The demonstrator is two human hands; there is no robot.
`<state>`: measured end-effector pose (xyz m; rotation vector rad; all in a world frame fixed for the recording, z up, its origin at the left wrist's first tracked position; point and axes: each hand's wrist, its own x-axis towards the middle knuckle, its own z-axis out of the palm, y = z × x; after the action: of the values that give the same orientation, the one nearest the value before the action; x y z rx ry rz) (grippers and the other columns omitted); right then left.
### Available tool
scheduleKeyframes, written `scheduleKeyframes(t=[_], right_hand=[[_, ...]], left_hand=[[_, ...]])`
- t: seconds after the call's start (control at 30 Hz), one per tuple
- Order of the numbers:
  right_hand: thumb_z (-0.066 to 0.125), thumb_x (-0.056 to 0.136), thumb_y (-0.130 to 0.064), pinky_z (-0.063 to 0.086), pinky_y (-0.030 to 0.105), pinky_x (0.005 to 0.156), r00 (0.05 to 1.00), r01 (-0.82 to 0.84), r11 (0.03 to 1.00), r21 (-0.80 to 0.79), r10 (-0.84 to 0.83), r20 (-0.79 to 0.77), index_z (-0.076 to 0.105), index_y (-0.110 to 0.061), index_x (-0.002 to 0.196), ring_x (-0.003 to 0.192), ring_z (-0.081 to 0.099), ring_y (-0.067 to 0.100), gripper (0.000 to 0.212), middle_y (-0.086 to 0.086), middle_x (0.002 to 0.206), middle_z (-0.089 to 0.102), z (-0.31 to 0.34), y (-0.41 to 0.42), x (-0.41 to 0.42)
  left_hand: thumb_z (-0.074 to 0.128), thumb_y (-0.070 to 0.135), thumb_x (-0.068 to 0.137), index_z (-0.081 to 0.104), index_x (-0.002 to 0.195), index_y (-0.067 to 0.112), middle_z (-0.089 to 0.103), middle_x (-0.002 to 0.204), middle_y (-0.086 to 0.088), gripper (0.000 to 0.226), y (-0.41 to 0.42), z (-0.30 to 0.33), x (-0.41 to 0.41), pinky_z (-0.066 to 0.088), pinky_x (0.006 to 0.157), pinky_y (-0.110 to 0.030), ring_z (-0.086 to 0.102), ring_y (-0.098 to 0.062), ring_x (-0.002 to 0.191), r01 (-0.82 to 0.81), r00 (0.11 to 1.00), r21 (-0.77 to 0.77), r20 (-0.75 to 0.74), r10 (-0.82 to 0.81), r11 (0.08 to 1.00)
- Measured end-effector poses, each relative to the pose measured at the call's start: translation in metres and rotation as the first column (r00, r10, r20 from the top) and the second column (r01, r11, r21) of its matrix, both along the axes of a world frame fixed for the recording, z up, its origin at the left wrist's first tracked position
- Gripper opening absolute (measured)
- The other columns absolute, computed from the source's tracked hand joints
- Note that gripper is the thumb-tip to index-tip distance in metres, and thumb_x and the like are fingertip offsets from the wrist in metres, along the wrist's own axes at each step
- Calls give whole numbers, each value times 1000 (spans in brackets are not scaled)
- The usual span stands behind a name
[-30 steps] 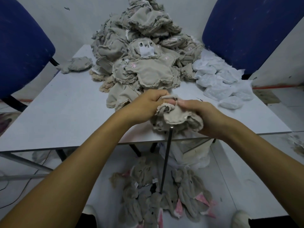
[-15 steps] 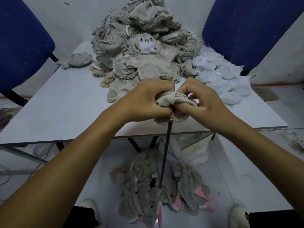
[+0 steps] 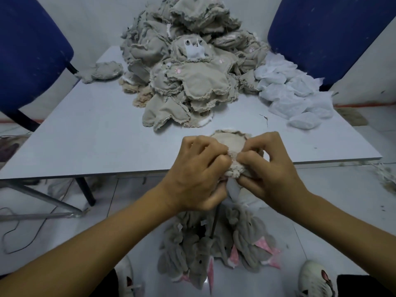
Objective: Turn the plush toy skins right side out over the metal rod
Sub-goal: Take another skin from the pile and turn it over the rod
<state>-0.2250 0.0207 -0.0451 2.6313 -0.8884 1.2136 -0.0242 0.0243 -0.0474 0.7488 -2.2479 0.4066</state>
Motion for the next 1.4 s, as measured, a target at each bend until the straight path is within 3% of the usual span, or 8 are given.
scheduleKeyframes(t=[0.27,0.57,0.8,0.93,1.07,1.17,1.3,1.4], right_hand=[[76,64,10,37,38,65,995,62,985,159,-47,-93,59,0,81,77,42,28,26,15,89,54,-41,17,6],[62,85,-25,34,28,60,990,-96,972,215,71,122,59,-4,82,70,41,18,22,0,85,44,26,-4,12],[59,85,-47,44,24,66,947,-234,703,671,9,321,68,-21,86,76,58,9,28,-8,83,59,51,-35,11],[68,91,-27,45,17,61,916,-302,606,736,-30,401,68,-15,77,64,58,6,18,-7,68,62,47,-42,13],[73,87,-9,45,32,60,892,-317,510,799,-127,435,62,-4,74,62,55,20,18,12,68,61,42,-43,15],[73,82,1,40,39,62,877,-281,519,807,-203,436,55,-8,66,63,51,23,26,17,66,55,39,-45,18],[73,73,-19,37,29,53,819,-172,624,762,-339,463,52,-22,55,56,47,13,27,-2,54,51,33,-48,21],[65,74,-2,24,26,50,777,46,670,741,-490,395,38,-23,51,48,31,1,41,-14,43,39,22,-60,18]], left_hand=[[61,26,76,45,100,13,63,94,-9,32,24,-41,7,39,76,-42,49,-27,94,-71,997,170,-27,77,983],[67,16,83,61,86,2,51,80,2,16,-16,38,18,34,67,-22,39,-11,72,211,961,302,-240,-140,930],[69,35,76,60,89,10,60,74,16,29,-43,52,17,43,60,-20,55,-3,67,265,904,648,-425,51,714],[73,37,73,60,86,18,62,76,13,27,-49,49,13,48,63,-37,58,-11,71,288,886,724,-450,112,627],[70,21,65,54,79,17,56,72,11,22,-53,49,6,42,65,-34,52,-11,70,315,878,816,-444,178,485],[62,17,67,52,78,16,53,71,6,15,-52,52,-2,40,57,-26,50,-11,66,397,851,834,-491,185,384],[61,23,71,53,76,15,51,70,1,12,-49,53,-13,35,64,-32,47,-16,70,410,783,794,-559,273,449],[64,33,73,62,85,20,63,79,6,18,-40,50,-27,46,64,-32,57,-13,72,297,873,804,-447,195,516]])
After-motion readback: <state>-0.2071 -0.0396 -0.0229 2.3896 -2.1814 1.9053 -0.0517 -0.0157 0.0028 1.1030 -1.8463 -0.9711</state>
